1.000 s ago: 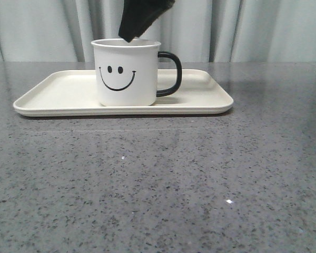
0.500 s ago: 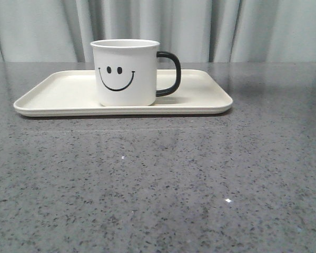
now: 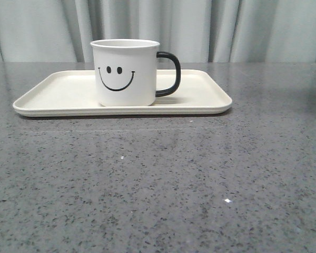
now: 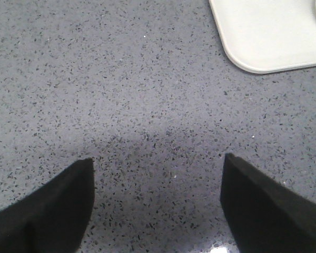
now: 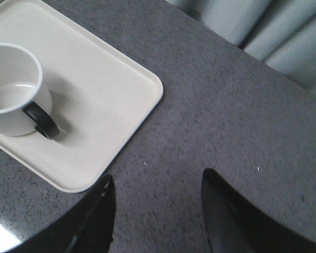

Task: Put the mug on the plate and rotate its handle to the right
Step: 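Raise the right gripper out of the mug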

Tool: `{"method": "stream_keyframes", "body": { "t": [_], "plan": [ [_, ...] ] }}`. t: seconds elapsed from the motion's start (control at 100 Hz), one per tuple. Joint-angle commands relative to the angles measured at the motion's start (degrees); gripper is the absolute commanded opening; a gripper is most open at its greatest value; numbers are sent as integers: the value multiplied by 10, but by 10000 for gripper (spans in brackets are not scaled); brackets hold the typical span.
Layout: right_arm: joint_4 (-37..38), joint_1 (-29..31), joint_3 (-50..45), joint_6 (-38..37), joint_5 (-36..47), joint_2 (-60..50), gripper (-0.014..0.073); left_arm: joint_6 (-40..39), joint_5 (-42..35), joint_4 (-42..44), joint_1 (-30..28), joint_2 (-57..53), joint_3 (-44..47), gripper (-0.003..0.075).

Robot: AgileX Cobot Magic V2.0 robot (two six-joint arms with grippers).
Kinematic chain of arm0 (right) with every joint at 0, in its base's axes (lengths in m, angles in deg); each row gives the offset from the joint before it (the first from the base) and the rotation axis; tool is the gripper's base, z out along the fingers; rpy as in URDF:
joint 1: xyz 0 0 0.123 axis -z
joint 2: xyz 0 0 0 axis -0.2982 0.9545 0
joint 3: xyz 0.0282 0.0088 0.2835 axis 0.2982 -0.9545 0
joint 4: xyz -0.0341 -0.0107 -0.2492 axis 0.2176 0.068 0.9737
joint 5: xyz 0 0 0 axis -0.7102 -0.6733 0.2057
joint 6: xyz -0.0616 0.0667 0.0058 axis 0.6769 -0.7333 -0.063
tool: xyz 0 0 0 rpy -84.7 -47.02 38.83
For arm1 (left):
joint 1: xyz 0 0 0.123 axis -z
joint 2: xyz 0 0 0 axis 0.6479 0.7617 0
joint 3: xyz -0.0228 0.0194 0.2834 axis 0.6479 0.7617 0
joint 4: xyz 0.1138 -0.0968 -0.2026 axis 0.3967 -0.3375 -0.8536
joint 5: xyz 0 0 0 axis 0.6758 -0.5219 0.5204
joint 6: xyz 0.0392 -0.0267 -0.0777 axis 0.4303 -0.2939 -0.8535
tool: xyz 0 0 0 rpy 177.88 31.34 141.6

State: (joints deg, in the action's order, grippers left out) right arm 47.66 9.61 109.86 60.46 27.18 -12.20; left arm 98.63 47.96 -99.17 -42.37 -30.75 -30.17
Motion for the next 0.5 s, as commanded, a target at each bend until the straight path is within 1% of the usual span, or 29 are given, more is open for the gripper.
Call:
{"method": "stream_keyframes", "body": {
  "t": [0.0, 0.11, 0.2, 0.39, 0.49],
  "plan": [
    [-5, 33, -41, -8, 38, -59, 390, 0, -30, -11, -1, -3, -16, 494],
    [-5, 67, -124, -15, 54, -116, 390, 0, -30, -12, -1, -3, -16, 494],
    [-5, 80, -194, -24, 81, -162, 390, 0, -30, -12, -1, -3, -16, 494],
    [-5, 84, -324, -35, 146, -261, 390, 0, -30, -14, -1, -3, -16, 494],
    [-5, 84, -378, -40, 164, -304, 390, 0, -30, -14, -1, -3, -16, 494]
  ]
}}
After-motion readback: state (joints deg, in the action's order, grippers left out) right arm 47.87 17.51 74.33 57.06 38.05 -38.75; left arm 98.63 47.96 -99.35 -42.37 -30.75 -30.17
